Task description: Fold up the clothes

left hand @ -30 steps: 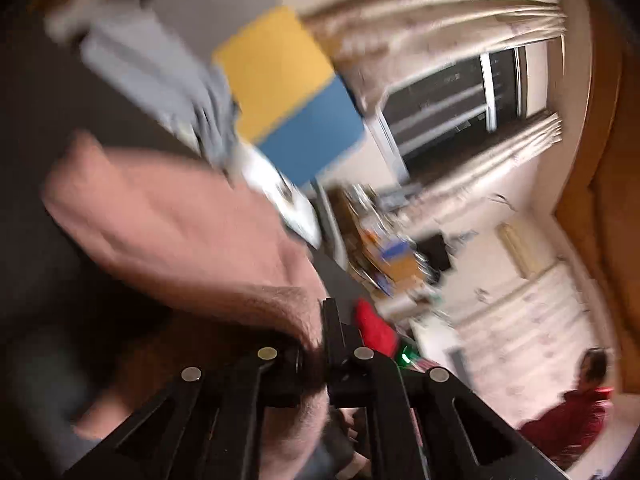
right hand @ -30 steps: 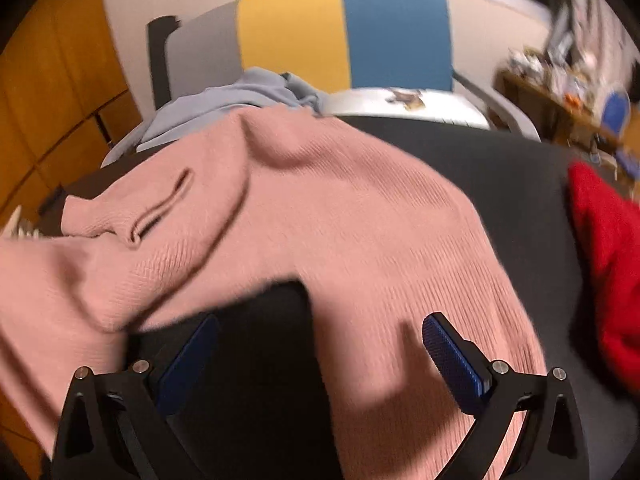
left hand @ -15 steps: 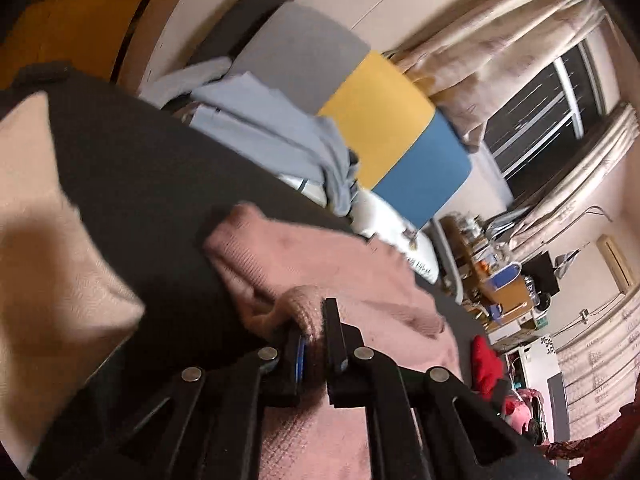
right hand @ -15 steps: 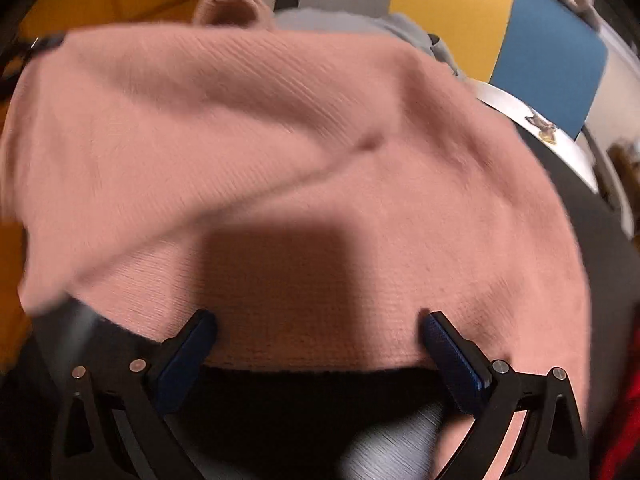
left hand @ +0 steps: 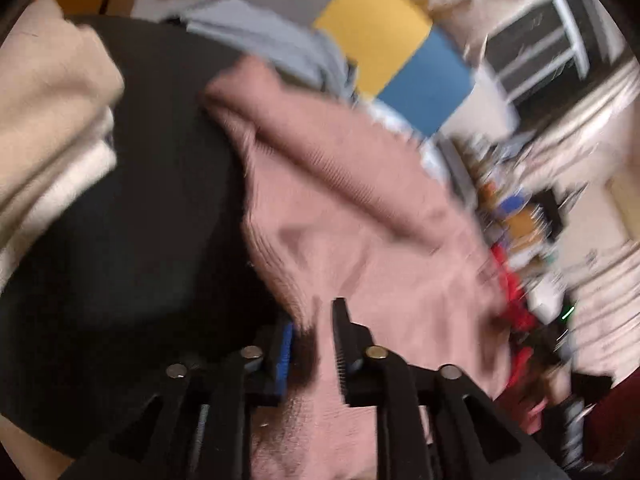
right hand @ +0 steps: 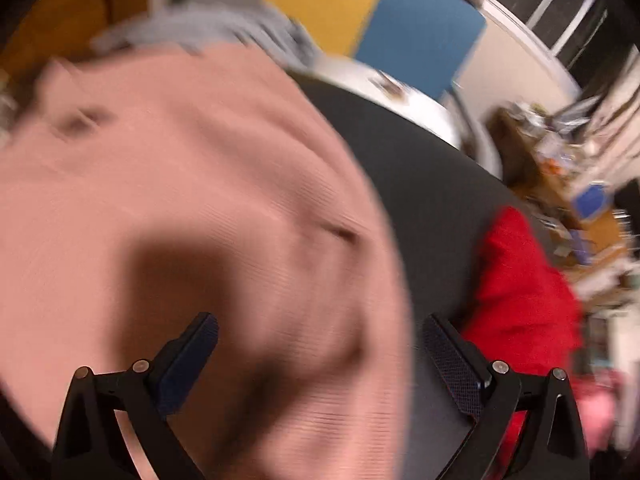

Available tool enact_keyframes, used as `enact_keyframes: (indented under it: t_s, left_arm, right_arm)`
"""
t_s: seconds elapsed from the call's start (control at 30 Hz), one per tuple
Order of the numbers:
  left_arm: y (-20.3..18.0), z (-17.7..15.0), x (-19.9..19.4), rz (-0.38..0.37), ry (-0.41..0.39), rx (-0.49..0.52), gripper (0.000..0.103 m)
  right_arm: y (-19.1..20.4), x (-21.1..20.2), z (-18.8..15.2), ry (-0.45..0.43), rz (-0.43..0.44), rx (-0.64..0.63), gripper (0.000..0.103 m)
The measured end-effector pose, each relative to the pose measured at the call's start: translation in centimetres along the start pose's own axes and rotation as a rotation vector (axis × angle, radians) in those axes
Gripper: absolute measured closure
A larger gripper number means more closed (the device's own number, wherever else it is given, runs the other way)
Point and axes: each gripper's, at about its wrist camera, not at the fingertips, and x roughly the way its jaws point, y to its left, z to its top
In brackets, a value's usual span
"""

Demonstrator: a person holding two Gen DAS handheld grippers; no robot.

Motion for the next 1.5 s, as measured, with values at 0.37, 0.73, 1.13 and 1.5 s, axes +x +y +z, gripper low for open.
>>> enact_keyframes:
  t_s: [0.37,0.73,1.13,1.5]
  left_arm:
    - [-9.2,2.2,2.0,0.287,0.05,0.353,0.074]
    - [-5.4,1.2,1.6,0.04,0.094,0.156,0.072]
    - [-2.9,6.1,16.5,-0.207,0.208,-0.38,0.054]
    - [-0.4,9.4,13.6,-0.272,0.029,-0.373,0.092]
  right_arm:
    - [8.6,2.6,2.6,-0.144,0.368,0.119,0.0]
    - [8.8,2.5,-0.8,-0.133,0.305,-0.016,0.0]
    - [8.9,3.1,-0.3,-0.155,0.313,-0.005,0.0]
    - [7.9,4.7,0.9,-0.164,0.324,-0.009,0.0]
